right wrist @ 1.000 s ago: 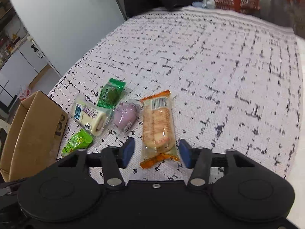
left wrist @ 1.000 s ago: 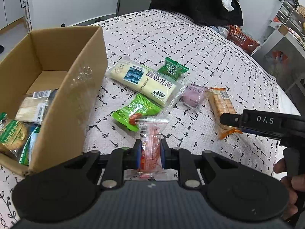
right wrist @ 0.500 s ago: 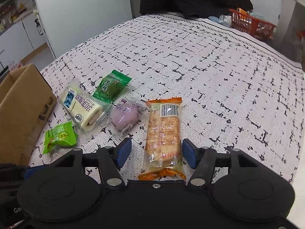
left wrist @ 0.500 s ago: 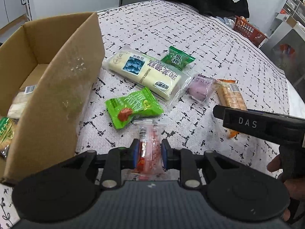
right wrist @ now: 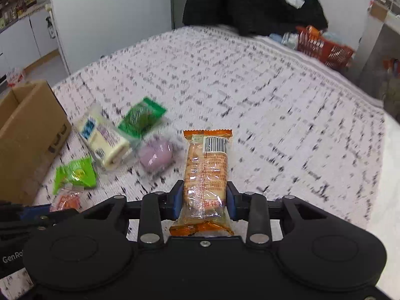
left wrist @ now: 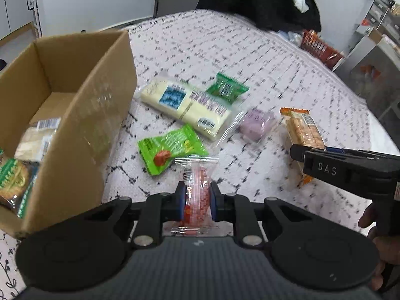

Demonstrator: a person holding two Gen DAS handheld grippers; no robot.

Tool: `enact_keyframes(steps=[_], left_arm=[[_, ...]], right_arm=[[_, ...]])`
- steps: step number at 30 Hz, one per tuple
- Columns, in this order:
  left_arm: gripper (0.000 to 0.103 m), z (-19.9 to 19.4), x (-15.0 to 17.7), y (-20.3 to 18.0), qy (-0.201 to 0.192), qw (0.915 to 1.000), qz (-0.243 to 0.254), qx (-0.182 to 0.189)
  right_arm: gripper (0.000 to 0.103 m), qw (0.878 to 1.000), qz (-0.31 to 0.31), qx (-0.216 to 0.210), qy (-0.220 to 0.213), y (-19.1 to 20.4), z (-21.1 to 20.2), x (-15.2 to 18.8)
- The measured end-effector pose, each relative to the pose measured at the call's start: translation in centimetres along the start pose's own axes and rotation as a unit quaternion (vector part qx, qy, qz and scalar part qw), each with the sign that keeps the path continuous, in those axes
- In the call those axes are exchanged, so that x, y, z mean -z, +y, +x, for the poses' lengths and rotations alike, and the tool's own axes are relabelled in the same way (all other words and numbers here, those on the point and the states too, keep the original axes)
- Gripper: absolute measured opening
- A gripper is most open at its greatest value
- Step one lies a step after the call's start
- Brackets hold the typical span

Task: Organize snacks
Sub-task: 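Carry both packets over the box and open both tools to drop them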

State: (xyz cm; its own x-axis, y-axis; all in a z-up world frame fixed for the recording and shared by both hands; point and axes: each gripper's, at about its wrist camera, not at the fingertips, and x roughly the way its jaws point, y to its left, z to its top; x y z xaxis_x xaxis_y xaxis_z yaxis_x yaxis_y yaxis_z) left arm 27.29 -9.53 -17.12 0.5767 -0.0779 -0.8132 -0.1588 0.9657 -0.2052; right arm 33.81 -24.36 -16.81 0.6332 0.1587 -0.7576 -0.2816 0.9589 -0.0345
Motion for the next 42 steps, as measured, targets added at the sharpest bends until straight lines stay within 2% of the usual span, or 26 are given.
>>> enact_keyframes(steps=[10,21,27,42], left_arm=[[0.018,-4.8,-1.6,0.2,-0.047,0.998,-0.009,0.041],[0.018,-9.1,-2.8,2.7,-0.091,0.9934,-0.03,0.062],[0.018,-10.6,-3.3,5.0,-0.113,0.9904,-0.051,0.061],[0.018,-10.9,-3.9,10.9,-0.12,0.9856,-0.107,0.052]], right_arm=[[0.034,0.999,0.011,-0.019,-0.044,2.9,-6.5,-2.1],[0.034,0.996,0.039,-0.039,-0.076,5.3,-10.5,-3.4],[0.034,0.994,0.037,-0.047,-0.087,7.3,-11.4,-3.9],[0.034,0.993,0.013,-0.063,-0.098,12.9,-11.7,-5.2]])
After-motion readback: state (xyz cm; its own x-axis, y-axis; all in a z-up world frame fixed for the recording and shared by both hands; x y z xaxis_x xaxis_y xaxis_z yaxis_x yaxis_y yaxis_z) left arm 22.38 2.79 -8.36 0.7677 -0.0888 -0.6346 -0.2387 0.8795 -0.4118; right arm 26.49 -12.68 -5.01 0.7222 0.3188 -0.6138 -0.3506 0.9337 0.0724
